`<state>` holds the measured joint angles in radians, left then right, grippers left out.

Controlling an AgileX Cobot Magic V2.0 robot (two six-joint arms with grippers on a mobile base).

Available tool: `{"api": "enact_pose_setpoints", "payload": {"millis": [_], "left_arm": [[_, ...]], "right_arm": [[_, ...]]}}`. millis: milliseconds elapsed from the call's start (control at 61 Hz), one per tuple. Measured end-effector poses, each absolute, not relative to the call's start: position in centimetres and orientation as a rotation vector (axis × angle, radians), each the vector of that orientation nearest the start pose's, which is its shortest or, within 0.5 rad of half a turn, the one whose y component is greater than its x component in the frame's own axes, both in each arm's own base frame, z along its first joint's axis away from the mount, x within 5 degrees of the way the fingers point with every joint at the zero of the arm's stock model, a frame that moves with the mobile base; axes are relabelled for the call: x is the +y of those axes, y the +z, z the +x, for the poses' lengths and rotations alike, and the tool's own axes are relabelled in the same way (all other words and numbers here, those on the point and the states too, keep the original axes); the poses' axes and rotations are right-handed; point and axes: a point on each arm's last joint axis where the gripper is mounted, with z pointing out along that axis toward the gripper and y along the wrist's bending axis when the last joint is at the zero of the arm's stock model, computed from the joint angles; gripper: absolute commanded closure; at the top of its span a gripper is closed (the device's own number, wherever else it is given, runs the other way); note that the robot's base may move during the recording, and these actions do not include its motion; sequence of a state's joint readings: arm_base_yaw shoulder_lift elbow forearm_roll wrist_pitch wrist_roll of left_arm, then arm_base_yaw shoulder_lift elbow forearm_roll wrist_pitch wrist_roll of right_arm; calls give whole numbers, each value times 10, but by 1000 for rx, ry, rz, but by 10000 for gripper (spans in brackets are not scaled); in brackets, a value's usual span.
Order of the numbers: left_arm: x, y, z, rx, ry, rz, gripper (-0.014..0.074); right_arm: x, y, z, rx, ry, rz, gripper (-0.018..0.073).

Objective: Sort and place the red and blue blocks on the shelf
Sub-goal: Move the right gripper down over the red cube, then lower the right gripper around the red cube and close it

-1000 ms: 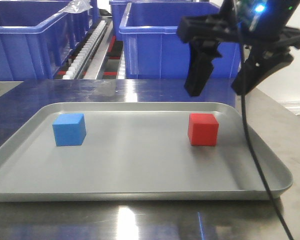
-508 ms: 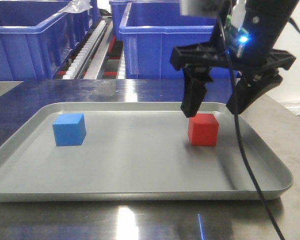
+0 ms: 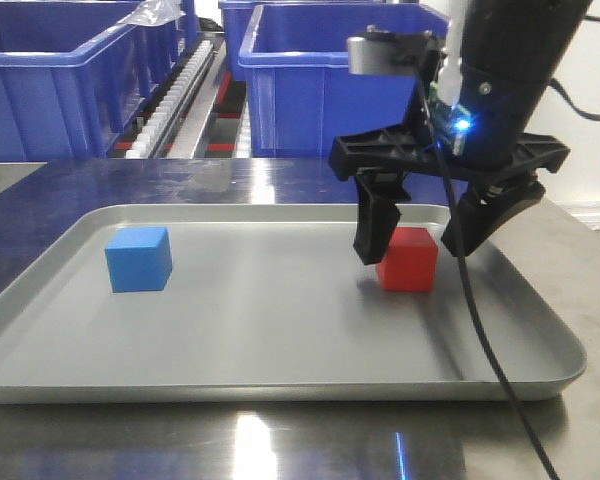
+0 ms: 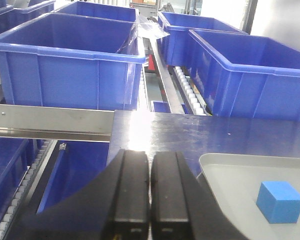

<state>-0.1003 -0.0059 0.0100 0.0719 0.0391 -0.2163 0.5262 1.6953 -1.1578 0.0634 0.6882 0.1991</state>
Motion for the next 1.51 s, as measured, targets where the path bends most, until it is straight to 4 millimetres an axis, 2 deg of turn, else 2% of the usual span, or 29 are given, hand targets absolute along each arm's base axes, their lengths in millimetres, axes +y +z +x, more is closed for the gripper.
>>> {"api": "enact_pose_setpoints", "payload": {"millis": [361, 557, 1508], "left_arm": [[-5, 207, 56, 1529, -193, -36, 465], [-5, 207, 56, 1529, -193, -36, 465], [-5, 207, 56, 1529, -193, -36, 465]], "right_arm": [[186, 227, 312, 2705, 284, -395, -34], [193, 225, 309, 2722, 282, -422, -34], [192, 224, 307, 2744, 274, -425, -34]]}}
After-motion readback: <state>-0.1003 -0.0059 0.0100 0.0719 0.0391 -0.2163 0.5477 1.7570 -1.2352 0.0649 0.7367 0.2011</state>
